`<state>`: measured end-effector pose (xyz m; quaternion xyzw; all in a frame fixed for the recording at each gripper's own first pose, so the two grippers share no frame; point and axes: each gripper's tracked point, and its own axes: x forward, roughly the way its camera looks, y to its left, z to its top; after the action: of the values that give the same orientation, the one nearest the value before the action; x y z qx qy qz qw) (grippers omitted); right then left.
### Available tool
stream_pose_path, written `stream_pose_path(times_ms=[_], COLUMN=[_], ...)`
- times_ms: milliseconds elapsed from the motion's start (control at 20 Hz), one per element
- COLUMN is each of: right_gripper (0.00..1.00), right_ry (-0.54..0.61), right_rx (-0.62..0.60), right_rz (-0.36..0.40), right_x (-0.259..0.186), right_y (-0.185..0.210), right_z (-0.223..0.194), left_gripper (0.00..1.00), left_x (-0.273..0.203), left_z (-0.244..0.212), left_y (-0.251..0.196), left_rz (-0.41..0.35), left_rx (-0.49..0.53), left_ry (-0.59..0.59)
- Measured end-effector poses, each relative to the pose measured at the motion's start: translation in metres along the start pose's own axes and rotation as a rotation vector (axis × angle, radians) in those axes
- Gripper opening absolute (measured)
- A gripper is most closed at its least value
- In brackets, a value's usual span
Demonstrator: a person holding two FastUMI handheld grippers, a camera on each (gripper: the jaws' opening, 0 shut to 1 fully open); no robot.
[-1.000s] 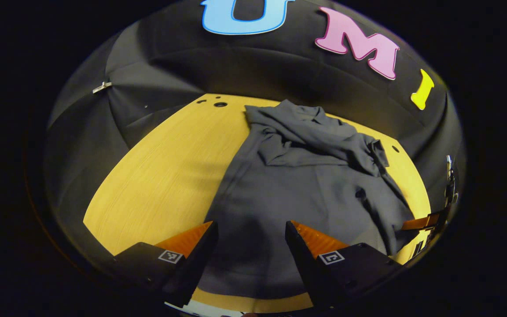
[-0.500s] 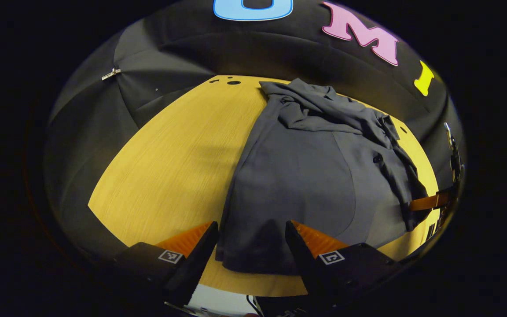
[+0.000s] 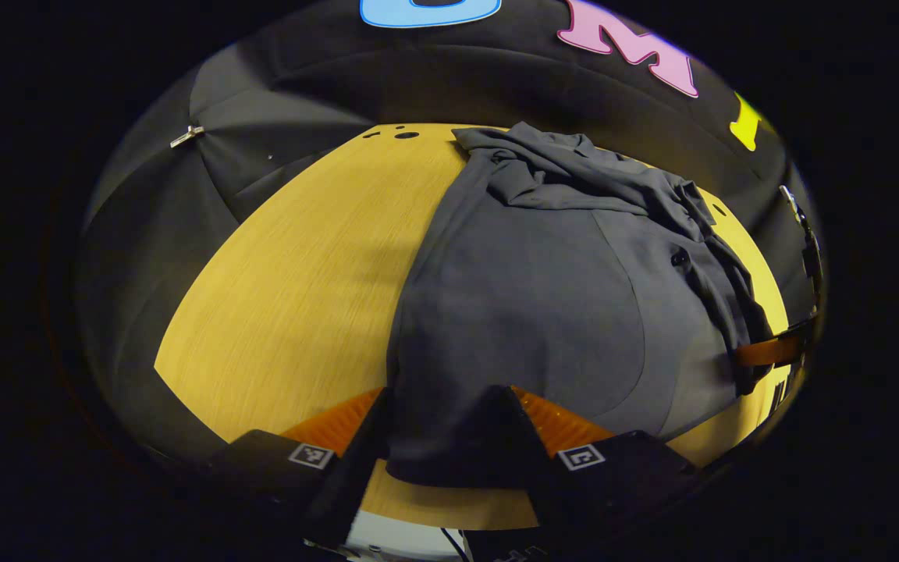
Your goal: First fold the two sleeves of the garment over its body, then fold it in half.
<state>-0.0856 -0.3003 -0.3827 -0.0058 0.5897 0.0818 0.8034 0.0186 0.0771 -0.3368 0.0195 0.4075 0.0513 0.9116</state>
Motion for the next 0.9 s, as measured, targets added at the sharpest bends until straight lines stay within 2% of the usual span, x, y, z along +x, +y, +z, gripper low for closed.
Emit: stream_pose_path(times_ms=[100, 150, 200, 250, 300, 350, 550, 650, 800, 850, 900], right_gripper=[0.29, 0.32, 0.21, 0.19, 0.11, 0.10, 0.05, 0.05, 0.05, 0.05, 0.05], right_ry=[0.000, 0.000, 0.000, -0.002, -0.005, -0.020, -0.047, -0.063, -0.125, -0.157, -0.174], right_rx=[0.005, 0.007, -0.001, -0.001, 0.002, 0.008, 0.036, 0.051, 0.034, 0.023, 0.015], right_rz=[0.024, 0.036, 0.048, 0.073, 0.092, 0.110, 0.127, 0.136, 0.130, 0.131, 0.133], right_x=[0.002, 0.002, 0.002, 0.000, 0.004, 0.001, -0.005, -0.010, -0.025, -0.029, -0.032], right_y=[0.007, 0.009, 0.010, 0.013, 0.013, 0.013, 0.012, 0.012, 0.007, 0.006, 0.006], right_z=[0.000, 0.000, 0.000, -0.001, 0.001, 0.003, 0.011, 0.016, 0.033, 0.043, 0.048], left_gripper=[0.77, 0.60, 0.44, 0.28, 0.18, 0.08, 0.02, 0.06, 0.06, 0.02, 0.06], left_x=[0.001, 0.001, 0.001, 0.002, 0.003, 0.003, -0.001, -0.009, -0.024, -0.029, -0.032], left_z=[0.001, 0.001, 0.001, 0.002, 0.003, 0.004, 0.014, 0.028, 0.054, 0.062, 0.069], left_y=[-0.010, -0.016, -0.021, -0.026, -0.028, -0.032, -0.037, -0.036, -0.035, -0.034, -0.033], left_rz=[-0.021, -0.031, -0.038, -0.040, -0.033, -0.043, -0.098, -0.109, -0.126, -0.130, -0.134], left_rx=[0.014, 0.025, 0.035, 0.046, 0.060, 0.071, 0.038, 0.003, -0.044, -0.052, -0.064], left_ry=[0.009, 0.011, 0.008, 0.007, 0.004, 0.005, 0.008, -0.013, -0.060, -0.070, -0.080])
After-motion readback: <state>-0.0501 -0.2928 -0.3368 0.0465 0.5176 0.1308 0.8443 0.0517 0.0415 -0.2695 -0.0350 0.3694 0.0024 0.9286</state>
